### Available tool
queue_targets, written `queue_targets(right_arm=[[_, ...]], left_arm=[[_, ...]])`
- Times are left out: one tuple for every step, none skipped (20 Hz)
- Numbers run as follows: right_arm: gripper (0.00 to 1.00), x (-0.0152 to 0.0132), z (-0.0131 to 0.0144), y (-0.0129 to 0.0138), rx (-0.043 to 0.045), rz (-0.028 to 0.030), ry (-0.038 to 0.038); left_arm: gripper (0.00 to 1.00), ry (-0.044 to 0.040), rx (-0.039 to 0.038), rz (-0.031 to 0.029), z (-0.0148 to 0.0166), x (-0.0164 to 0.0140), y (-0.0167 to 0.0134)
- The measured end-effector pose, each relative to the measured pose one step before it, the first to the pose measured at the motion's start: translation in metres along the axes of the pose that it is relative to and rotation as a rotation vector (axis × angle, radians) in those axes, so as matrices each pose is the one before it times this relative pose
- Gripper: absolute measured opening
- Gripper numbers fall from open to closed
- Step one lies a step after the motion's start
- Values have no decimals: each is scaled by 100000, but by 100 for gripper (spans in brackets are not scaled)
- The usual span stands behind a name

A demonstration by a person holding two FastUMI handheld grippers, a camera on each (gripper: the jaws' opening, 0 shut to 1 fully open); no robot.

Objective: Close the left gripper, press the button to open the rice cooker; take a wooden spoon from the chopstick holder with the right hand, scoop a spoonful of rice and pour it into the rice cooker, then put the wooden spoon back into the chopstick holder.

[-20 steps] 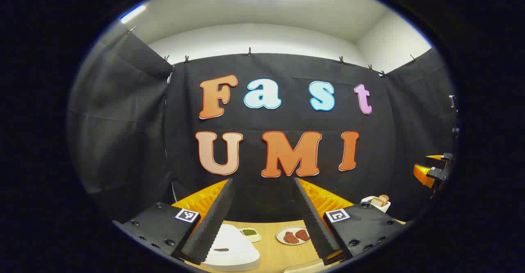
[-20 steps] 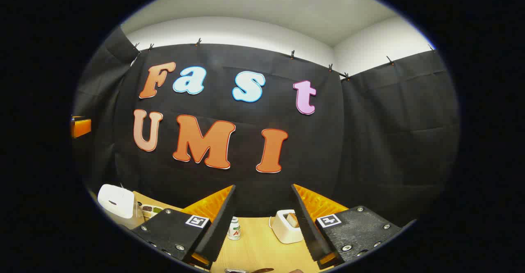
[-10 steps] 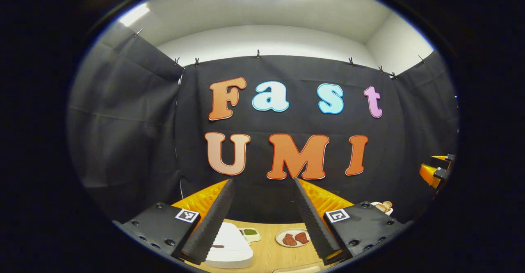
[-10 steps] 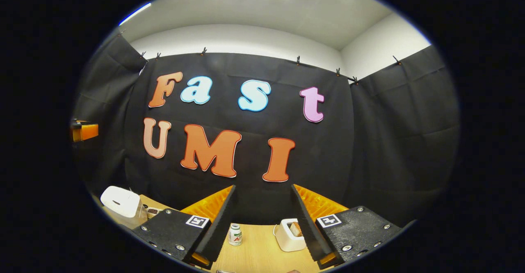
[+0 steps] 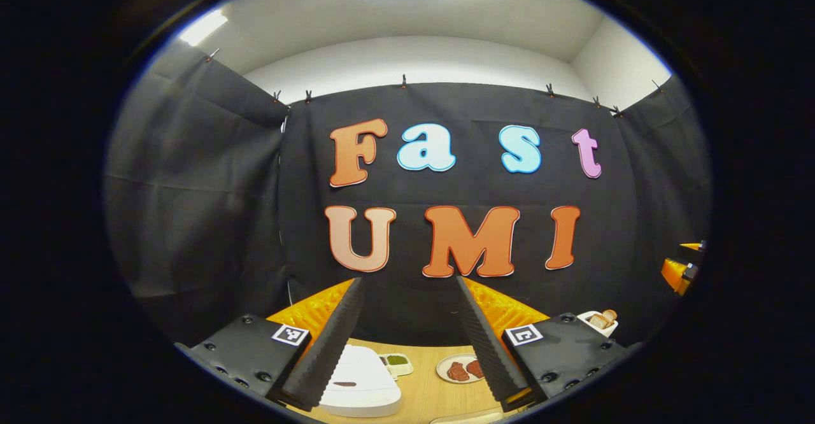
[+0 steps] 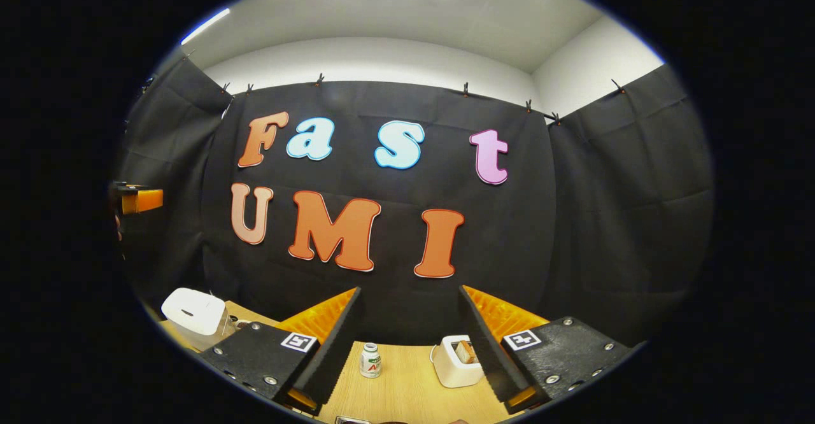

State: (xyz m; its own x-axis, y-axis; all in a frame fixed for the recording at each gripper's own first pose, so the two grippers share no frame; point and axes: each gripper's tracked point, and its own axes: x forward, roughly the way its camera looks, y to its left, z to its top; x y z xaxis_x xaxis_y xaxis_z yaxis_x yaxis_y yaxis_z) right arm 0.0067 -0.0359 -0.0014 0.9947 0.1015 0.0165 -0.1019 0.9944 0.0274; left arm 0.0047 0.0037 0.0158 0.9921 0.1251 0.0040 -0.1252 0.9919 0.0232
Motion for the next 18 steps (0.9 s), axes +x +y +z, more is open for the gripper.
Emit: queue_targets(right_arm=[[94,-22,-41,-203,334,-609,204],[94,-121,-8,-1,395,-68,268],[94,-4,-168,120,329,-144,152],[94,-42,-45,-184,-59,-564,259],[95,-58,-54,-221,-360,-647,162],[97,-123,-116,-150,-669,-807,376],[95,37,-175,-55,-656,-628,380],[95,-2,-54,89,-517,-345,290],[95,-127,-231,28,-308,-451,348],[95,-73,-131,-70,-53,-340,439],[95,-169,-193,9,412,-178,870],[95,-44,-134,137,722,-99,746],[95,-112,-247,-112,428,-561,453],[95,-235,-109,-378,-11,-1072,326],[95,-114,-96,-353,-425,-1342,393],[95,-59,-156,-294,-489,-1460,574],[95,-93,-310,-195,-383,-1398,686],[95,-94,-364,-153,-389,-1146,791]], left_arm=[[97,-530,834,1251,186,211,679],[97,-162,1483,1599,141,207,756],[85,-428,1908,3139,-43,91,1206],[72,232,836,2387,95,263,934],[60,711,-400,771,-264,299,576],[47,993,-1539,359,-241,192,347],[25,2145,-2332,1658,-617,604,777],[17,2298,-1717,315,-625,436,374],[10,2117,-2644,832,-311,-726,341],[5,2466,-1838,1285,-1472,3054,581],[5,2754,-1314,-351,-276,-571,366],[5,3016,-941,-151,-743,712,368],[5,3432,-509,-988,-803,223,333],[5,2626,-553,347,-693,639,370],[5,3280,105,427,-789,685,617],[5,3496,808,-6,-822,605,208],[5,4839,1876,325,-1317,779,111],[5,4739,1521,1661,-1281,847,538]])
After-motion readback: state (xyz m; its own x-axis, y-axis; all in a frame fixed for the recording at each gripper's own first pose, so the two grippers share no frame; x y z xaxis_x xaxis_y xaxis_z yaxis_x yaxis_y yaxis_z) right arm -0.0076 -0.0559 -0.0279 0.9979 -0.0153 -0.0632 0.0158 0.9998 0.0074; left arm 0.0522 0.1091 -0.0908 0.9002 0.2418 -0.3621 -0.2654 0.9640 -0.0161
